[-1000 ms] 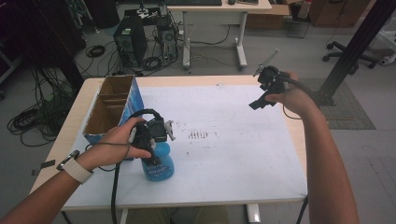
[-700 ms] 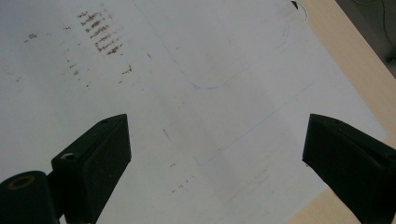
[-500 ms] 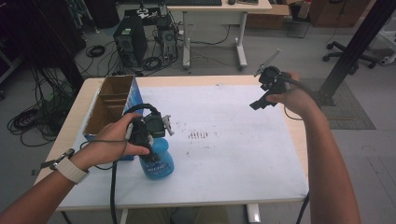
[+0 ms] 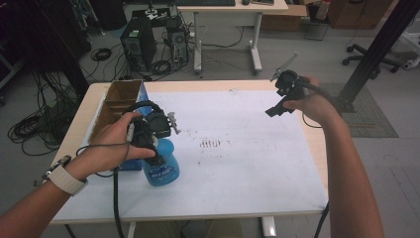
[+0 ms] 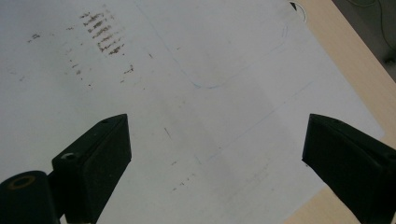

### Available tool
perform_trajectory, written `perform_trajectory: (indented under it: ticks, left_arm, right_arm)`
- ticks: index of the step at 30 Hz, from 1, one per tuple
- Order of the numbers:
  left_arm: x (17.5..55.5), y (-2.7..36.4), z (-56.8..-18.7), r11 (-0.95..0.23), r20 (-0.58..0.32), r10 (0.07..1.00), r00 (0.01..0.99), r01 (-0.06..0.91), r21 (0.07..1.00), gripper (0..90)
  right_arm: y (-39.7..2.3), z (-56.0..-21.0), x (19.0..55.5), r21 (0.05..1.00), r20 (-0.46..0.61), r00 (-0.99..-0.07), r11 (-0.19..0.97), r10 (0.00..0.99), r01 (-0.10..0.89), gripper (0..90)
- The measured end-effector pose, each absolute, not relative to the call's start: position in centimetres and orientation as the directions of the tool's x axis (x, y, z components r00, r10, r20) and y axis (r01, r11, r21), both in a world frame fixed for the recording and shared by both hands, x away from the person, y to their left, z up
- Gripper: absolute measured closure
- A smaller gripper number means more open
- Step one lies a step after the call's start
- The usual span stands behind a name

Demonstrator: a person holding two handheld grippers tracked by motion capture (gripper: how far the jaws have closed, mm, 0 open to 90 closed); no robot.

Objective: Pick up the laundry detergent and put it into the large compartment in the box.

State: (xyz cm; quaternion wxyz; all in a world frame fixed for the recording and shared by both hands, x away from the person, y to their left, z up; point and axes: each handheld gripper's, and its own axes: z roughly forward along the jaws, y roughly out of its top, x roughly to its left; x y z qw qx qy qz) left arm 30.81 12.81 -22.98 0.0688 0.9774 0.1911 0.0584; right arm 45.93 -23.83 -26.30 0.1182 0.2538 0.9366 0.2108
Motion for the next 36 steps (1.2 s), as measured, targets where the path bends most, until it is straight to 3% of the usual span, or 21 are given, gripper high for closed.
perform_trajectory:
  ticks: [36]
  left_arm:
    - [31.9, 14.1, -16.1, -0.763, 0.084, 0.639, 0.764, 0.616, 0.196, 37.3]
  right_arm:
    - [-23.8, -25.8, 45.5, 0.470, -0.120, -0.843, 0.778, 0.525, 0.417, 8.1]
